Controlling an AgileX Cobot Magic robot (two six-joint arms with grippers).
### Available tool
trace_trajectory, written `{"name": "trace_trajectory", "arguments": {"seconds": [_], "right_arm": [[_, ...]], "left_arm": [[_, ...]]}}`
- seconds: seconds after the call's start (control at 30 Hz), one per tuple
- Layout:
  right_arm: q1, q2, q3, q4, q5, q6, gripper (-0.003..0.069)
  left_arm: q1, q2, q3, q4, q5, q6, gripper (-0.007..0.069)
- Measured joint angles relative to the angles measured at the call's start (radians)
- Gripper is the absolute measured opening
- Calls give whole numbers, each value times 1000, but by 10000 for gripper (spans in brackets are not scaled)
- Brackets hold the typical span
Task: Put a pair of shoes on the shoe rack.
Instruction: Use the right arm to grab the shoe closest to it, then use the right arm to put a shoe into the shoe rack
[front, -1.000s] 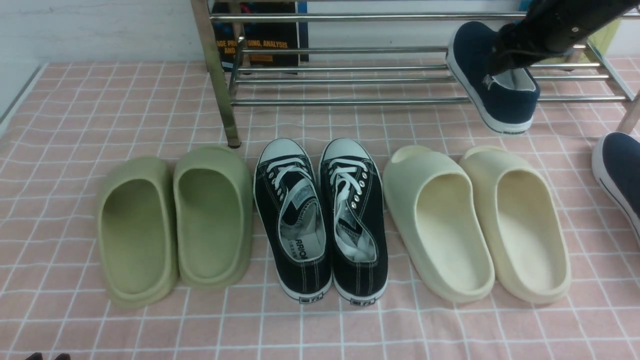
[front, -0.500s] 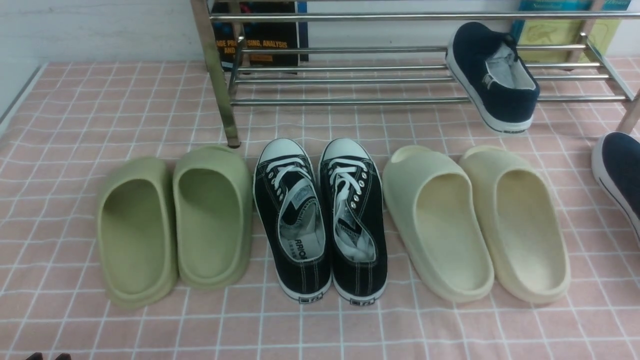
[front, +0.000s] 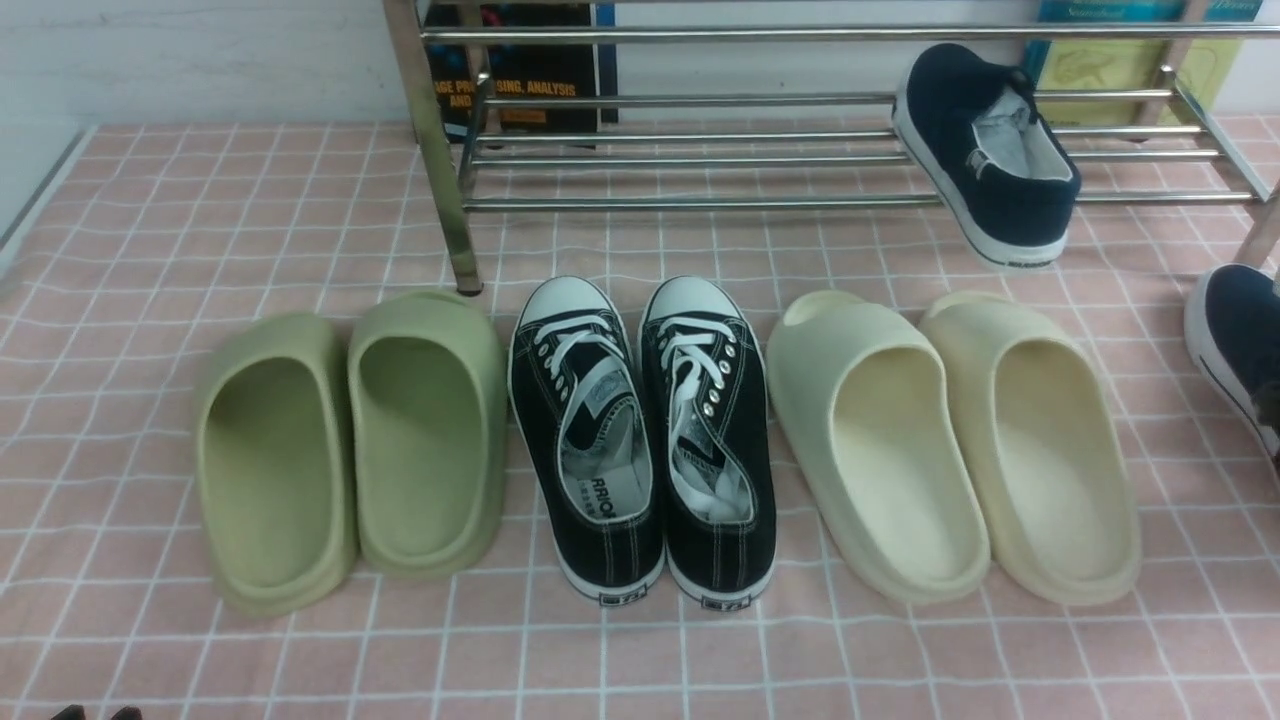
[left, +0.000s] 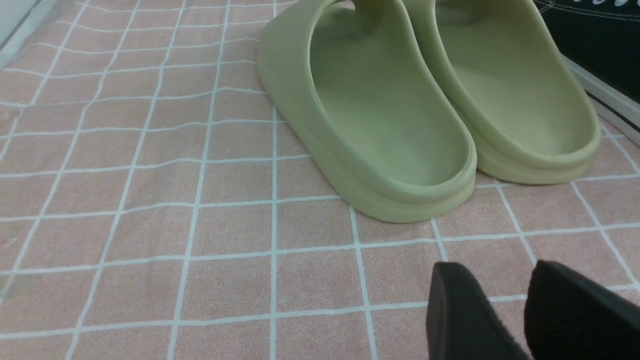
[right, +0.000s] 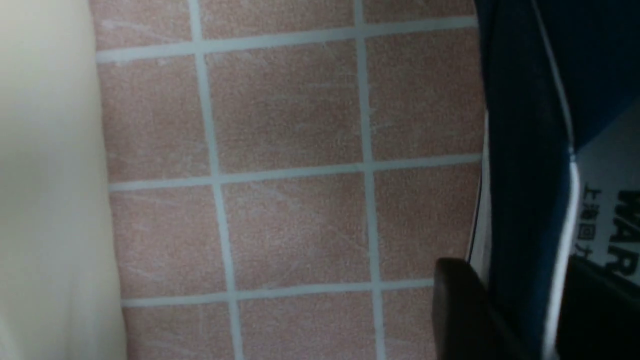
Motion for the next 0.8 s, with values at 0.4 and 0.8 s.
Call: {"name": "trace_trajectory", "arguments": {"seconds": [0.4, 0.8], "right_arm": [[53, -118, -63, 45, 150, 0, 6], [190, -60, -346, 68, 146, -4, 8]], "left_arm": [[0, 0, 0, 0, 0, 0, 237], [0, 0, 0, 0, 0, 0, 237]]}}
